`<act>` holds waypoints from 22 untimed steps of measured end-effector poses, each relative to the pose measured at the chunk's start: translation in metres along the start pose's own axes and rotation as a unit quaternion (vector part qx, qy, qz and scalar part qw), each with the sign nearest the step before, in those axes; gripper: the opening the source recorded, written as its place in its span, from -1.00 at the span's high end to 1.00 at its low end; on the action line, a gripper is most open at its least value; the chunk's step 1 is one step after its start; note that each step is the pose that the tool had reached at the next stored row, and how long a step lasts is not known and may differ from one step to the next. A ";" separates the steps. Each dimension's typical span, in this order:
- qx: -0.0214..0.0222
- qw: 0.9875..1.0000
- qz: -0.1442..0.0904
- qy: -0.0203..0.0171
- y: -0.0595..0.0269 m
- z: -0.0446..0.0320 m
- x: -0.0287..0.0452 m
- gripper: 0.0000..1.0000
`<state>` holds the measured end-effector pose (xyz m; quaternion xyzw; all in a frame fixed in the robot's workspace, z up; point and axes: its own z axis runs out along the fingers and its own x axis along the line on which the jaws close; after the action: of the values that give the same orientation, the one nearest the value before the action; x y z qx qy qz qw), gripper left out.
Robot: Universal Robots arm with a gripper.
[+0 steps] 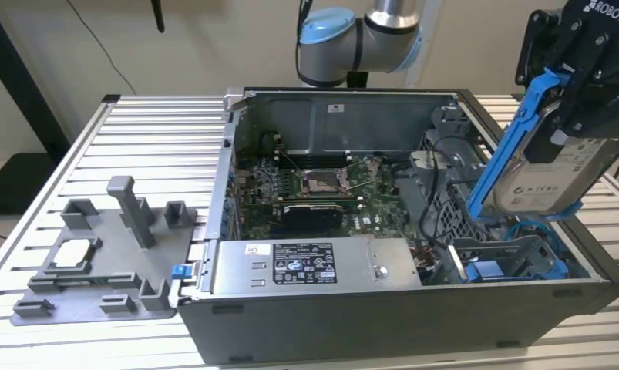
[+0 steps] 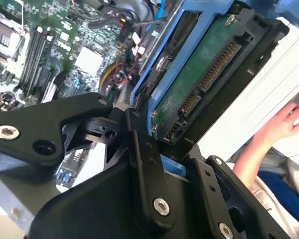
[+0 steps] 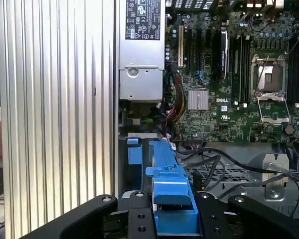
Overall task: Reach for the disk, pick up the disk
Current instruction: 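Pick up the disk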
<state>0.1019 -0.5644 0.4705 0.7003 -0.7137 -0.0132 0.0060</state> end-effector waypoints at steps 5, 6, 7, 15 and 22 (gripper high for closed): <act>0.000 1.000 0.000 0.000 -0.0020 0.0049 0.0095 1.00; 0.000 1.000 0.000 0.000 -0.0022 0.0058 0.0107 1.00; 0.000 1.000 0.000 0.000 -0.0024 0.0066 0.0115 1.00; 0.000 1.000 0.000 0.000 -0.0029 0.0086 0.0135 1.00; 0.000 1.000 0.000 0.000 -0.0032 0.0149 0.0170 1.00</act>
<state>0.1043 -0.5813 0.4553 0.7003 -0.7137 -0.0133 0.0059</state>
